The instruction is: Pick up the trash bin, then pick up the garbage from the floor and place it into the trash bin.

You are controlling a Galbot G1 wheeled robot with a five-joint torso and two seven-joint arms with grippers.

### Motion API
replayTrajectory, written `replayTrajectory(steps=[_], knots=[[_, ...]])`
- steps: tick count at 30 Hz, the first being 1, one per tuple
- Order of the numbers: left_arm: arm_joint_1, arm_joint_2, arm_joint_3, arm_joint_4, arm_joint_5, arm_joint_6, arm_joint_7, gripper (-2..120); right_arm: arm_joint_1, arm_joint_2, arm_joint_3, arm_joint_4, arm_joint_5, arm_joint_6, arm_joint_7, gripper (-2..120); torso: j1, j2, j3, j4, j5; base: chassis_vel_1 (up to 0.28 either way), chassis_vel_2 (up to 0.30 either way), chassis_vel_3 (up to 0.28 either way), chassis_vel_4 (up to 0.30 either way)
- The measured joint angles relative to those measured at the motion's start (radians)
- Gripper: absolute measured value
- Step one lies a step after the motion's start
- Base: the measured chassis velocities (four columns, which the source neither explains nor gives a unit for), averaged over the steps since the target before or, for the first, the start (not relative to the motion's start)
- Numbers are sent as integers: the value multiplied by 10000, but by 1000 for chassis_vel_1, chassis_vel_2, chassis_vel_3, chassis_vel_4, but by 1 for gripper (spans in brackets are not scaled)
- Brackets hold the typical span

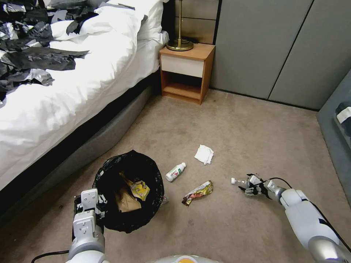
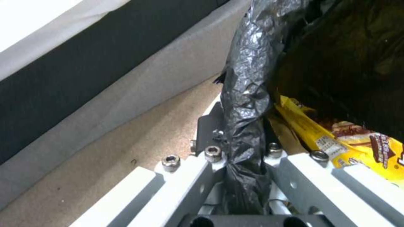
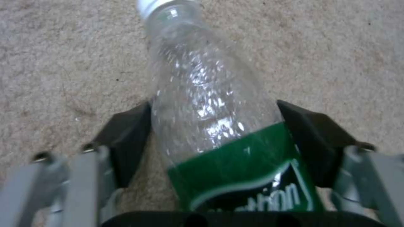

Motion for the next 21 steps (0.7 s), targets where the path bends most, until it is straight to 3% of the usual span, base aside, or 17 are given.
replayTrajectory(steps=[7, 11, 16, 19, 21], knots=[[-68, 1, 11, 32, -13, 19, -1, 0, -241, 132, -51, 197, 175, -133, 75, 43, -1, 1, -1, -6, -10, 0, 0, 0, 0], [-73, 17, -6, 33, -42, 25, -1, 0, -377, 221, -70, 291, 241, -168, 119, 34, -1, 1, -2, -1, -10, 0, 0, 0, 0], [-111, 24, 3, 50, -55, 36, -1, 0, -609, 215, -178, 557, 550, -177, 213, 30, -1, 1, 0, 4, 2, 0, 0, 0, 0], [-144, 31, 17, 77, -64, 43, -1, 0, -964, 138, -515, 1035, 1669, -247, 422, 30, 0, -1, 3, 8, 19, 0, 0, 0, 0], [-176, 55, 32, 116, -71, 50, 0, 0, -1634, 35, -1108, 2306, 3859, -503, 922, 26, 1, -3, 6, 5, 38, 0, 0, 0, 0]])
